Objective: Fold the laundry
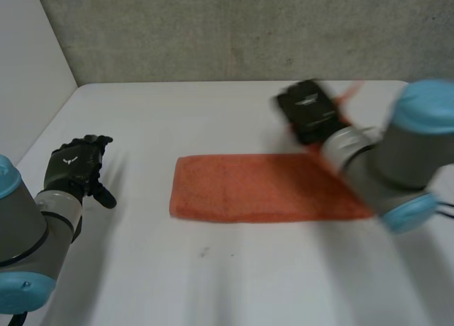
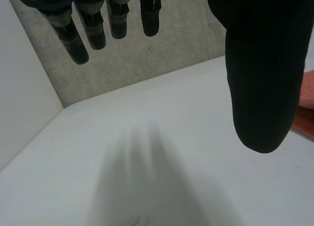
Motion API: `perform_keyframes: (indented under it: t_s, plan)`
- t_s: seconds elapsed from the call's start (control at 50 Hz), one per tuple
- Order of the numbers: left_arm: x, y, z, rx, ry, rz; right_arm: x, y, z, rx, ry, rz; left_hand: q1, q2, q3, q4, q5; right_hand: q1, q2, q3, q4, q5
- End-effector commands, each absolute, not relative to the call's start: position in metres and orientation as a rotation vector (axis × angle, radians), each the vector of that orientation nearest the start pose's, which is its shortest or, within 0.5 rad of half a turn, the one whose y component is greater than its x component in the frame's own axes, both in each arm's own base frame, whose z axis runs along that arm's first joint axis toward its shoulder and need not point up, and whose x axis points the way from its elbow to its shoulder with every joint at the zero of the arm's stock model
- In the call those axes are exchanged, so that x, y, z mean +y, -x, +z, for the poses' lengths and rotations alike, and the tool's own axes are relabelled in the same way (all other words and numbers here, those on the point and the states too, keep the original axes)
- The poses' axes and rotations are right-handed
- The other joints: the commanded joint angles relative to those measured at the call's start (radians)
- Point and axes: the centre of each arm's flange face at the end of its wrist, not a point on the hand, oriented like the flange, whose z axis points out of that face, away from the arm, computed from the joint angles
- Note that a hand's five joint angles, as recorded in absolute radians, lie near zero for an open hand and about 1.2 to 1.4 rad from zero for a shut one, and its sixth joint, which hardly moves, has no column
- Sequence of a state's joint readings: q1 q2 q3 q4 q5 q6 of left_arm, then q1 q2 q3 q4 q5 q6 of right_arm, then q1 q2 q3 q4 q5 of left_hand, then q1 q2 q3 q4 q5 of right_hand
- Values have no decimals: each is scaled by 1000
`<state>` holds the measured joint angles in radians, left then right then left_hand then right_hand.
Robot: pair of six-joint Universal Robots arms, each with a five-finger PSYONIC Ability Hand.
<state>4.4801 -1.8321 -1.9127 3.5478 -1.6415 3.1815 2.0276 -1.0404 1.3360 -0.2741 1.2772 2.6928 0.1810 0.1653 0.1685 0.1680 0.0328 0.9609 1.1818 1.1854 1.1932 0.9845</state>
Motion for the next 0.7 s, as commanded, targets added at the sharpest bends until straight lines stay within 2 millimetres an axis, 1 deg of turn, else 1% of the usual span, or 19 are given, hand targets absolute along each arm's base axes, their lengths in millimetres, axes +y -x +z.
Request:
perform_keyframes:
  t_s: [0.02, 0.1, 0.16, 0.2, 0.22, 0.24, 0.26, 0.32, 0.36, 0.38, 0.42, 0.46, 0.48, 0.52, 0.54, 0.56, 0.58, 0.62, 0.7]
  plan:
    - [-274, 195, 164, 2471, -273, -2035, -232, -405, 159, 1545, 1343, -1819, -6, 9, 6, 7, -33, 435, 215, 211, 203, 237]
    - [-273, 195, 164, 2470, -275, -2037, -211, -420, 122, 1566, 1416, -1713, -6, 9, 6, 7, -33, 435, 215, 211, 203, 237]
    - [-271, 198, 164, 2475, -289, -2039, -209, -420, 118, 1586, 1422, -1693, -6, 9, 6, 7, -33, 357, 136, 133, 125, 159]
    - [-269, 202, 165, 2479, -307, -2049, -214, -414, 124, 1658, 1400, -1712, -6, 9, 6, 7, -33, -654, -874, -878, -886, -852]
    - [-269, 202, 165, 2479, -307, -2049, -214, -414, 124, 1659, 1400, -1712, -6, 9, 6, 7, -33, -659, -879, -883, -891, -857]
    - [-268, 205, 166, 2478, -322, -2061, -216, -410, 138, 1690, 1366, -1749, -6, 9, 6, 7, -33, -786, -1007, -1011, -1019, -984]
    - [-268, 205, 166, 2478, -322, -2061, -222, -404, 157, 1714, 1312, -1799, -6, 9, 6, 7, -33, -786, -1007, -1011, -1019, -984]
    - [-264, 215, 171, 2475, -365, -2096, -234, -392, 176, 1749, 1233, -1847, -6, 9, 6, 7, -33, -786, -1007, -1011, -1019, -984]
    - [-262, 231, 182, 2454, -425, -2172, -253, -361, 199, 1828, 1073, -1884, -6, 9, 6, 7, -33, -786, -1007, -1011, -1019, -984]
    - [-262, 231, 182, 2454, -425, -2172, -253, -361, 199, 1828, 1072, -1884, -6, 9, 6, 7, -33, -786, -1007, -1011, -1019, -984]
    - [-261, 241, 188, 2440, -456, -2215, -261, -333, 204, 1907, 971, -1880, -6, 9, 6, 7, -33, -786, -1007, -1011, -1019, -984]
    - [-257, 262, 196, 2426, -534, -2284, -263, -320, 200, 1959, 935, -1860, -6, 9, 6, 7, -33, -786, -1007, -1011, -1019, -984]
    - [-256, 262, 196, 2426, -534, -2284, -263, -320, 200, 1959, 935, -1860, -6, 9, 6, 7, -33, -786, -1007, -1011, -1019, -984]
    - [-253, 290, 191, 2443, -638, -2316, -269, -292, 183, 2080, 884, -1810, -6, 9, 6, 7, -33, -786, -1007, -1011, -1019, -984]
    - [-253, 290, 191, 2443, -639, -2316, -269, -292, 183, 2081, 883, -1810, -6, 9, 6, 7, -33, -786, -1007, -1011, -1019, -984]
    - [-253, 304, 188, 2446, -681, -2335, -272, -277, 175, 2143, 858, -1789, -6, 9, 6, 7, -33, -786, -1007, -1011, -1019, -984]
    - [-253, 304, 188, 2446, -681, -2335, -274, -265, 167, 2191, 837, -1771, -6, 9, 6, 7, -33, -786, -1007, -1011, -1019, -984]
    - [-258, 326, 179, 2458, -739, -2342, -274, -254, 159, 2232, 834, -1747, -6, 9, 6, 7, -33, -786, -1007, -1011, -1019, -984]
    - [-266, 337, 166, 2476, -761, -2321, -275, -241, 147, 2264, 820, -1705, -3, 13, 10, 10, -29, -786, -1007, -1011, -1019, -984]
